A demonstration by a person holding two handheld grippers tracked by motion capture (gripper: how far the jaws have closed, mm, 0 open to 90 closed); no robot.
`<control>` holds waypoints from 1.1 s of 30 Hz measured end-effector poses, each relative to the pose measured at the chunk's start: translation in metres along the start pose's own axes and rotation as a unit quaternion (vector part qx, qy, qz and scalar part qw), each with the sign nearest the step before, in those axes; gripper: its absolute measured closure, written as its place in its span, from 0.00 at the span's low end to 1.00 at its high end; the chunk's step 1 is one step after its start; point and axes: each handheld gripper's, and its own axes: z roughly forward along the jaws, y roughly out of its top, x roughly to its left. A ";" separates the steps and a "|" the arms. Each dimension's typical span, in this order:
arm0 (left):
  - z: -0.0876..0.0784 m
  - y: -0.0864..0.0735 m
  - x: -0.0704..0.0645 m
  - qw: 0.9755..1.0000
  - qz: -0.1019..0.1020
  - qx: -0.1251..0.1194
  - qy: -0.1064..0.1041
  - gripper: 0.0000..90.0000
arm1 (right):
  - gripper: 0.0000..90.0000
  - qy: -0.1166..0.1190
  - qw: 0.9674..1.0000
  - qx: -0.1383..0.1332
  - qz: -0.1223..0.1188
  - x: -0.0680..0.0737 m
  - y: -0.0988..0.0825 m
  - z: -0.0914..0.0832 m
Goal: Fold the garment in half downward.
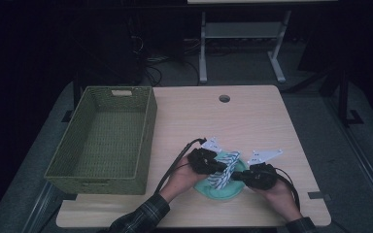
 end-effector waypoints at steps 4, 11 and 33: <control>0.002 0.004 -0.005 1.000 0.003 -0.013 -0.006 0.99 | 1.00 -0.003 1.000 -0.010 -0.001 -0.001 -0.001 -0.004; 0.014 0.002 -0.007 1.000 0.004 -0.003 -0.010 0.99 | 1.00 -0.018 1.000 -0.004 0.012 -0.010 -0.007 -0.013; 0.033 0.001 -0.018 0.999 0.020 0.027 -0.015 0.97 | 1.00 -0.076 0.996 0.001 0.040 -0.038 -0.019 -0.036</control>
